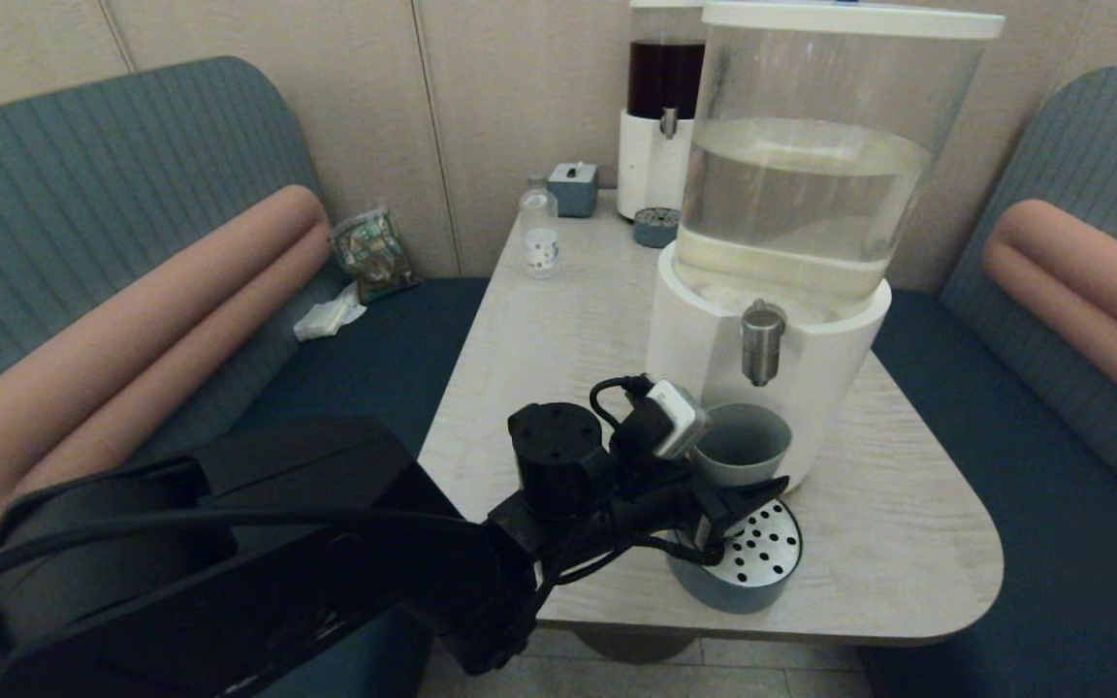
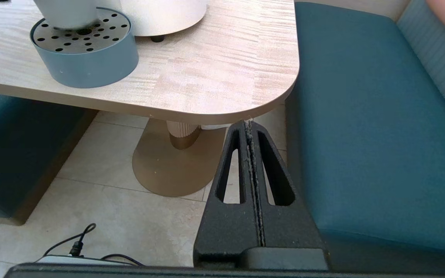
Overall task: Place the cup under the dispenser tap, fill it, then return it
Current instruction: Place the cup next to the water dispenser
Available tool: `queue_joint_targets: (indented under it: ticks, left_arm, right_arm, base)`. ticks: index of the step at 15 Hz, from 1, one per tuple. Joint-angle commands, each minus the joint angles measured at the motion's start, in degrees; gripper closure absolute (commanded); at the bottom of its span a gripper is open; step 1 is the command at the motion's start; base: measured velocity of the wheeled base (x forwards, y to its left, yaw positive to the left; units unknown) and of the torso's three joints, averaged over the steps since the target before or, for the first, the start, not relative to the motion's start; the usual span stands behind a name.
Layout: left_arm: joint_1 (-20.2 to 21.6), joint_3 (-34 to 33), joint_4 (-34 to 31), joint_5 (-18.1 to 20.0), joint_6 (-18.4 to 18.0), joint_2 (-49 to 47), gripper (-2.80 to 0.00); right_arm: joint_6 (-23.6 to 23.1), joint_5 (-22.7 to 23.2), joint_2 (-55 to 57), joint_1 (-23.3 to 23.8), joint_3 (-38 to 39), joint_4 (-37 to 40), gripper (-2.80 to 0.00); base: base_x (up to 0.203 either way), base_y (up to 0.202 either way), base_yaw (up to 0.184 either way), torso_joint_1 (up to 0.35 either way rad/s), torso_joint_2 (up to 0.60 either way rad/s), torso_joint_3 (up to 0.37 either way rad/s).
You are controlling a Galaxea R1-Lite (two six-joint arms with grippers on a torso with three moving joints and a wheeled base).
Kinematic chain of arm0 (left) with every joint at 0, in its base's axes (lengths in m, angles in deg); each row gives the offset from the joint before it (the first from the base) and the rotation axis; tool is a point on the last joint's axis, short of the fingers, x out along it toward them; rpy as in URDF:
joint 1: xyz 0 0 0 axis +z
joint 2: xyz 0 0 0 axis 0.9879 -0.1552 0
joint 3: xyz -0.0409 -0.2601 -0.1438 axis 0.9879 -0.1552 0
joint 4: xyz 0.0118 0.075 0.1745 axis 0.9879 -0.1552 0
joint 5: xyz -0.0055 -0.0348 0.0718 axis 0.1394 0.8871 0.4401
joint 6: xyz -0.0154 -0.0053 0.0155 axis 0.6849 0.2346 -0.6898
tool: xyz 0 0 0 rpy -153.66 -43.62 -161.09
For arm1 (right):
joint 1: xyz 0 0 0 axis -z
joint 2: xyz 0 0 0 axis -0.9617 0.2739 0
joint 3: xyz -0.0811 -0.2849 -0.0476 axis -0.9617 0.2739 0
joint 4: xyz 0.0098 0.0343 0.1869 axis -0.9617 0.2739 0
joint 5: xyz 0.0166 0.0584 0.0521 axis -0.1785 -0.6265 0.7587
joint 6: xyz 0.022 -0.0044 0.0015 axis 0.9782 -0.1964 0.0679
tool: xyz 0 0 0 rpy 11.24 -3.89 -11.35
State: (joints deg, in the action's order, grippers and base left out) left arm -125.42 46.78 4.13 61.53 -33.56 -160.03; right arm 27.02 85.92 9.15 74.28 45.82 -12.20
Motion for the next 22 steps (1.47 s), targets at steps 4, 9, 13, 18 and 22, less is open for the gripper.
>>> queue_joint_targets:
  ticks: [4, 9, 13, 18, 22]
  left_arm:
    - [0.0, -7.5, 1.2, -1.9, 0.8, 5.9, 0.0]
    - [2.8, -12.8, 3.4, -4.1, 3.3, 10.4, 0.0]
    - [12.3, -13.3, 3.4, -6.4, 4.2, 11.5, 0.0]
    - [23.3, -5.7, 3.4, -6.4, 4.3, 3.4, 0.0]
    - [28.1, 1.9, 3.5, -6.4, 4.4, -4.4, 0.0]
  right_arm:
    - [-0.1, 0.0, 0.0, 0.0, 0.0, 0.0, 0.0]
    - [-0.1, 0.0, 0.0, 0.0, 0.0, 0.0, 0.0]
    - [-0.1, 0.0, 0.0, 0.0, 0.0, 0.0, 0.0]
    - [-0.1, 0.0, 0.0, 0.0, 0.0, 0.0, 0.0]
    - [-0.1, 0.0, 0.0, 0.0, 0.0, 0.0, 0.0]
  base:
    - [0.0, 0.0, 0.0, 0.0, 0.0, 0.0]
    - [0.0, 0.0, 0.0, 0.0, 0.0, 0.0]
    - [0.0, 0.0, 0.0, 0.0, 0.0, 0.0]
    - [0.0, 0.0, 0.0, 0.0, 0.0, 0.0]
    - [0.0, 0.0, 0.0, 0.0, 0.0, 0.0]
